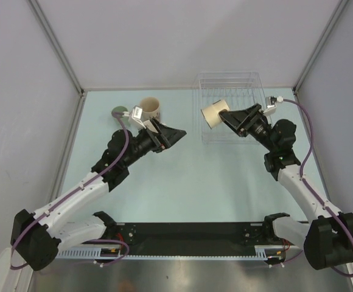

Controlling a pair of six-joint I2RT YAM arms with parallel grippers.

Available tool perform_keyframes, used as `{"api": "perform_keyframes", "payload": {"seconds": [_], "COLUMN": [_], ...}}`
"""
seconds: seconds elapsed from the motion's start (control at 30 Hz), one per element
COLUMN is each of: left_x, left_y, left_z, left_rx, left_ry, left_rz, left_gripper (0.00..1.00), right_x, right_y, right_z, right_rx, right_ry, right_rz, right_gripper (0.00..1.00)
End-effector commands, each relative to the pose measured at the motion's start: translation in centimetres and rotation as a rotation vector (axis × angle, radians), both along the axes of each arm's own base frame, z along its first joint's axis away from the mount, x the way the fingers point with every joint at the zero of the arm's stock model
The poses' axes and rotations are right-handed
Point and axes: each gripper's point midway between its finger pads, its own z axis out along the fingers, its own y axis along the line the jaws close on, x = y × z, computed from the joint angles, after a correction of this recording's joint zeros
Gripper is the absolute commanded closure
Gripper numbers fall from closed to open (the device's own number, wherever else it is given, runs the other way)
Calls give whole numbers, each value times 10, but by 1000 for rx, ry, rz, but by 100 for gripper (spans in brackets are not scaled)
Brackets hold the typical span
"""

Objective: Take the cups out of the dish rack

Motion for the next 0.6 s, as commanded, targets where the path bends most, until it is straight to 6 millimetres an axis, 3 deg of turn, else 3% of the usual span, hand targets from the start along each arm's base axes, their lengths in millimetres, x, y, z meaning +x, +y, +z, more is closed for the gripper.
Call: {"api": "perform_keyframes", "payload": {"seconds": [0.0, 0.3, 0.57], "left_x": [-8, 3, 11], "left_y": [-14, -21, -37], "left_z": [27, 58, 53], "left_rx": [-163, -164, -173], "left_ry": [-22, -82, -54], "left_rz": [-73, -71, -124], "left_gripper": [6, 6, 8], "right_x": [-21, -32, -43], "right_y": [8, 21, 37], "right_z": [33, 16, 1], "right_rx": [129, 140, 125], "right_ry": [-102, -83, -62], "right_rz": [61, 78, 107], "right_gripper": [100, 100, 100]}}
